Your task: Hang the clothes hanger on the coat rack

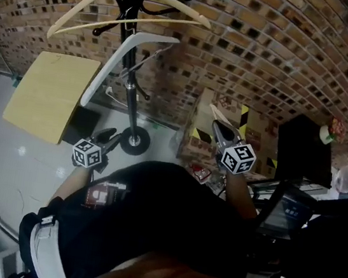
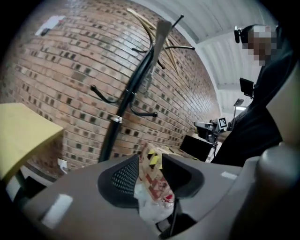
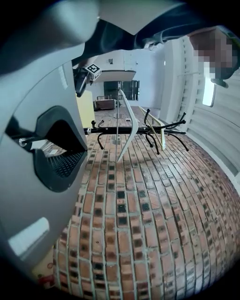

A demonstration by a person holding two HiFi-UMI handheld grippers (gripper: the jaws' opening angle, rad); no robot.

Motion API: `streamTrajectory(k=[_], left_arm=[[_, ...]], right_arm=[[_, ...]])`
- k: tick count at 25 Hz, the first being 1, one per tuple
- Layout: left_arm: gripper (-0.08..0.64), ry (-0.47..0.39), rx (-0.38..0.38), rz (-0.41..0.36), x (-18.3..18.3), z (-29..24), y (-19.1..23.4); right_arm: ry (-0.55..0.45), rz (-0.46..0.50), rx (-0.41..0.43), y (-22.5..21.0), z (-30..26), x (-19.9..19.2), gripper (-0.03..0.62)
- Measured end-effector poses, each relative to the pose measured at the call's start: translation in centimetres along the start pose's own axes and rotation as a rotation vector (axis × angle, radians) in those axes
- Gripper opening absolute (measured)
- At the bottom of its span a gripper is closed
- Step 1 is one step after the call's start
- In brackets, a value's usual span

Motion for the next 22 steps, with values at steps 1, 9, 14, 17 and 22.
streamTrajectory(k=[1,9,14,17,22], left_arm=[[0.152,0.013,-0.055,-0.008,-0.2,-1.4,-1.9],[0.126,0.034,-0.430,-0.132,3.5,-10.5,-15.8],[0.058,0.011,-0.501,-0.143,6.9,-13.4,-20.3],[0.002,0.057,-0.470,-0.171,7.2,-15.4,-21.0],[0.002,0.081,-0.521,-0.177,7.0,-15.8,-22.4]], right_arm=[[-0.001,-0.008,-0.014,0.1,0.6,-0.4,0.014],[-0.005,-0.073,-0.156,0.6,6.8,-3.2,0.014],[-0.033,-0.110,-0.235,0.9,10.3,-4.1,0.014],[-0.060,-0.130,-0.262,1.4,11.7,-4.5,0.014],[-0.140,-0.178,-0.282,1.7,13.4,-4.9,0.012]])
Point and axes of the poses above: the fingertips, and each gripper's own axes: z backward along the fingers, y to its left, x out of its top, the point moved 2 cm from there along z, backward along the fingers, and after that the axes turned 14 degrees about x, right-handed, at the moved point
